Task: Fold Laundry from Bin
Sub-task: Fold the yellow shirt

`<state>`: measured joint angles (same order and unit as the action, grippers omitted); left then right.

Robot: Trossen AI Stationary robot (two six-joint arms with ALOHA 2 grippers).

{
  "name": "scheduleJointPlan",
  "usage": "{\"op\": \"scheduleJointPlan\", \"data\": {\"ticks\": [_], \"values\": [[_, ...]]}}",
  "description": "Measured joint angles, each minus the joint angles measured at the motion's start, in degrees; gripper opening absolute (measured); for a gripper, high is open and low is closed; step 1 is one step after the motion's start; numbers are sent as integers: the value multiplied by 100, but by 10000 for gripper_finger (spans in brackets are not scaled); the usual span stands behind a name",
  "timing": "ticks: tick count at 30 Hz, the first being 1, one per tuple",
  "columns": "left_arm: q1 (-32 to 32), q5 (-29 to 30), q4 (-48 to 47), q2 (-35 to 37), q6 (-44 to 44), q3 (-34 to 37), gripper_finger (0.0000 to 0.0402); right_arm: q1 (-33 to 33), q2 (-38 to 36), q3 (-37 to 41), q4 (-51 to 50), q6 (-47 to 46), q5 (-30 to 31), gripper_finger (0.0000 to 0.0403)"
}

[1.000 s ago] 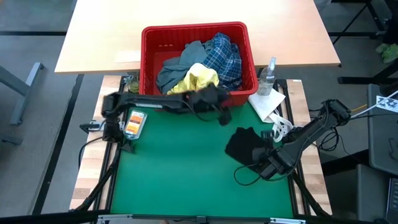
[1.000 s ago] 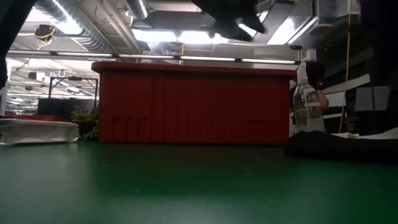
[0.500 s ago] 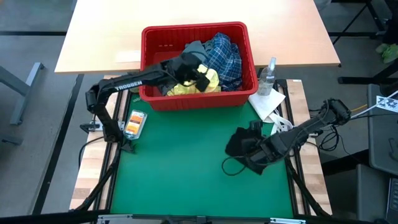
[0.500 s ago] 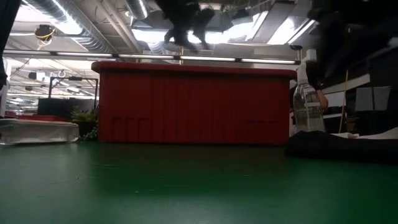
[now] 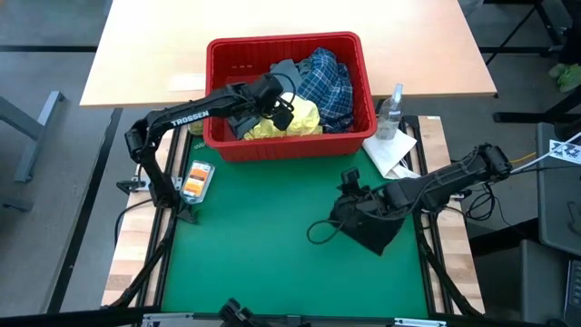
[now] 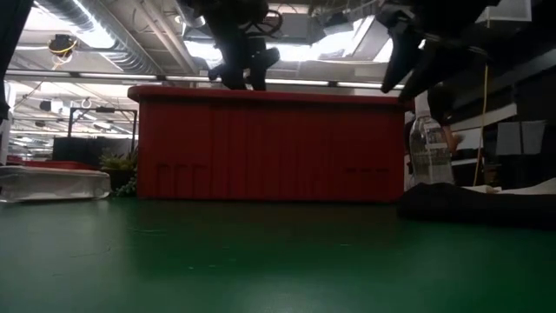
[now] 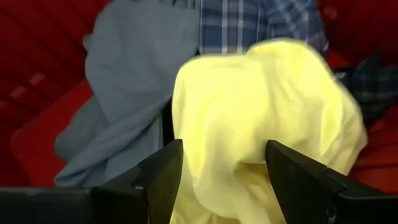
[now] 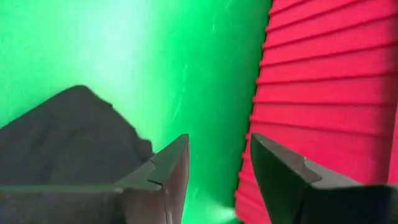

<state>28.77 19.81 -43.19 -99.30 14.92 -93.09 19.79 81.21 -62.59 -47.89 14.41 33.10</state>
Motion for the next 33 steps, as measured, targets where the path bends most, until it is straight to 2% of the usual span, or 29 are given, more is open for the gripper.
{"op": "scheduleJointPlan", "data": {"ticks": [6,9,12,17,21,25,28,33], "values": [[0,0,90,-1,-56,379,222,-240,0,0,336,388,-167,170],[0,2,82,-1,-72,522,200,-273,0,1,432,504,-166,170],[-2,0,97,-1,-122,536,148,-269,0,0,503,688,-167,170],[-2,-101,154,-3,-187,258,25,-260,2,2,499,713,-168,170],[-2,-474,138,-4,-197,-317,14,-260,4,-91,388,721,-169,170],[-15,-896,101,-8,-197,-1238,7,-260,-7,-587,-42,942,-118,170],[-52,-1110,101,-8,-170,-1975,6,-257,-10,-1111,-408,1114,288,170],[-231,-1330,119,-8,-164,-3184,5,-258,-15,-1956,-961,1336,1381,170]]}}
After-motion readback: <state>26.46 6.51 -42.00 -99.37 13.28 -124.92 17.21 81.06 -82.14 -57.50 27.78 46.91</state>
